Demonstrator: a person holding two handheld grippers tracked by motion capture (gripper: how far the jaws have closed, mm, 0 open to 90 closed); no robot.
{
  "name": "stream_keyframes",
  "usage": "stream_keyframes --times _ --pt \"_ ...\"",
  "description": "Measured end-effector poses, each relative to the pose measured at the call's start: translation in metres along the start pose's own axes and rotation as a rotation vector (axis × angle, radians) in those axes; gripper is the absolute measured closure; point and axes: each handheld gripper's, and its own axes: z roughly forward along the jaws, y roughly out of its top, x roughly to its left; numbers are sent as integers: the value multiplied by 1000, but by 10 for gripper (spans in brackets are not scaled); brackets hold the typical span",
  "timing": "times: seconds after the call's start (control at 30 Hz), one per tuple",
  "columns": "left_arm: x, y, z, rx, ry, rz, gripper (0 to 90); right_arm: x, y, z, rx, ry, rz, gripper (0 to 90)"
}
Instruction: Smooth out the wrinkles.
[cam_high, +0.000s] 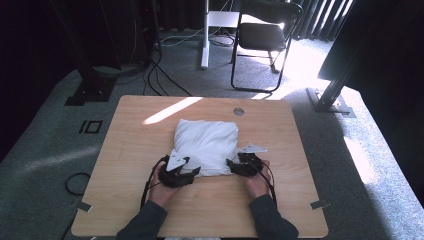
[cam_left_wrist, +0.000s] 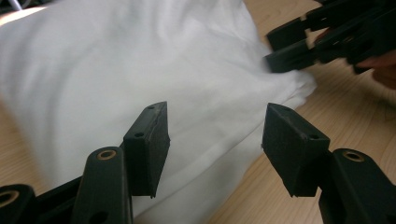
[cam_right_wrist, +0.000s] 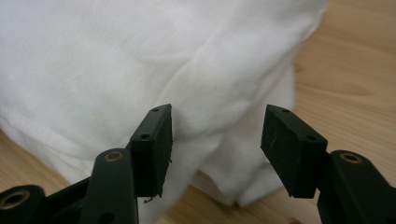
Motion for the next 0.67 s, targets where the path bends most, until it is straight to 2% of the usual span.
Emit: stream_keyframes --times 0.07,0.23,0.33,0.47,0.63,0.67 --pt "8 -4 -12 -2 42 -2 411 -3 -1 -13 -23 -19 2 413" --pt "37 -21 -34 1 107 -91 410 -17 -23 -41 -35 -75 5 397" --pt "50 -29 -40 -2 144 -134 410 -27 -39 -50 -31 -94 45 386" --pt "61 -37 -43 -3 168 -184 410 -43 -48 -57 -50 -99 119 386" --pt "69 -43 -43 10 181 -213 410 -56 -55 -60 -57 -89 193 370" --pt "69 -43 -43 10 181 -213 410 -56 -55 -60 -57 -89 193 370"
